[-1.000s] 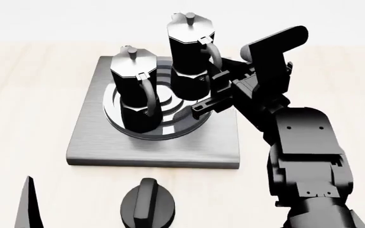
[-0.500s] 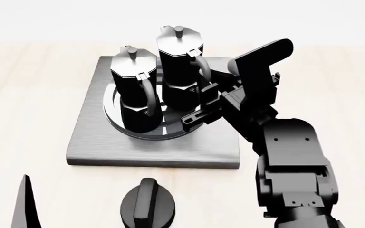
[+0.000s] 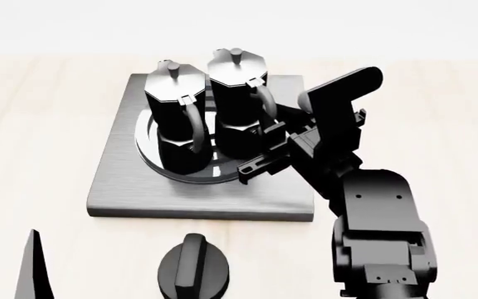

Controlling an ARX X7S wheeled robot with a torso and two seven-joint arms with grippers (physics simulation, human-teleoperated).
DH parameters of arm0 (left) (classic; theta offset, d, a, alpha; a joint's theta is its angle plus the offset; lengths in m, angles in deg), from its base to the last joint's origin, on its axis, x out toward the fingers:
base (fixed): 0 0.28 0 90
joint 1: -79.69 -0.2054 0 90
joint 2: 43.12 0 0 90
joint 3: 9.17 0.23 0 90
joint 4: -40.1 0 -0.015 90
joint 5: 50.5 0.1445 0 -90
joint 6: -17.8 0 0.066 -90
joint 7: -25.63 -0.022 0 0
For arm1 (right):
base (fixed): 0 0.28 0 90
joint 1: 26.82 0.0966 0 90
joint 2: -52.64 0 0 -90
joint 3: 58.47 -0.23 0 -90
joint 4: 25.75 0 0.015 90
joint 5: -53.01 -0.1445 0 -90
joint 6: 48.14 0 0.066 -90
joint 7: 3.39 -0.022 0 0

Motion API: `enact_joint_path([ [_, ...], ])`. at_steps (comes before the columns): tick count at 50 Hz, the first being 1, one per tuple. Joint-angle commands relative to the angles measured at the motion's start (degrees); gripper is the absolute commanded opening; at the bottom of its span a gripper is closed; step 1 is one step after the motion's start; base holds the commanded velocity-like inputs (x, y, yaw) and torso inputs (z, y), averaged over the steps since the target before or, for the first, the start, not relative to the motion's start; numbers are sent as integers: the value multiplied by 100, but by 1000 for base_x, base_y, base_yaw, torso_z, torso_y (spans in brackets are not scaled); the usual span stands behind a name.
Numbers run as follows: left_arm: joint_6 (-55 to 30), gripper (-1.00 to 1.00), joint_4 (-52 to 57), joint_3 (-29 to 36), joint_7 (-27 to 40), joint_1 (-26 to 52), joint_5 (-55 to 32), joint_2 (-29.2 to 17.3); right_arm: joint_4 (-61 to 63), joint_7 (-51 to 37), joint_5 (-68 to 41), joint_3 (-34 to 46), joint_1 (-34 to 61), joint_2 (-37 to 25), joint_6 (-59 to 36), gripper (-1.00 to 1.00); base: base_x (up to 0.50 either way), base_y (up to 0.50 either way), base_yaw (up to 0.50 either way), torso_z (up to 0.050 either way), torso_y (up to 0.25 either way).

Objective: Put both moka pots on the stove.

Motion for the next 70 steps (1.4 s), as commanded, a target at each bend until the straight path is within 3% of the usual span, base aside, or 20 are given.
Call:
enact_joint_path([
  [1,-29,100,35,2,20,7,-12,-11,6,25,284,-650,-9,52,108,-100,0,0,0,0,0],
  [29,-13,100,29,37,34,13,-5,-29,5,86,762,-1117,-133,66,48,-100,0,0,0,0,0],
  [30,-9,100,23,35,35,13,-9,-28,5,81,768,-1132,-121,70,55,100,0,0,0,0,0],
  [42,26,100,-28,66,33,20,2,-17,292,240,772,-1208,-132,160,312,100,0,0,0,0,0],
  [43,23,100,-15,70,34,16,8,-21,828,215,769,-1201,-322,164,42,100,0,0,0,0,0],
  [44,2,100,28,49,46,12,-11,-35,1688,189,610,-1280,-917,181,-817,100,0,0,0,0,0],
  [48,28,100,-18,65,50,7,14,-25,5125,-156,86,-1628,-1960,279,-2128,100,0,0,0,0,0],
  [51,24,100,16,95,49,-6,41,-29,7302,-481,-279,-1786,-2531,426,-2601,100,0,0,0,0,0],
  [55,-1,100,45,48,63,2,-5,-55,9029,-1220,-710,-1822,-3030,515,-3159,100,0,0,0,0,0],
  [62,15,100,53,23,84,5,-22,-57,10817,-2341,-628,-1681,-3851,492,-3650,100,0,0,0,0,0],
  [70,46,100,58,23,100,-8,-9,-61,11433,-2875,-207,-1210,-4681,371,-3372,100,0,0,0,0,0],
])
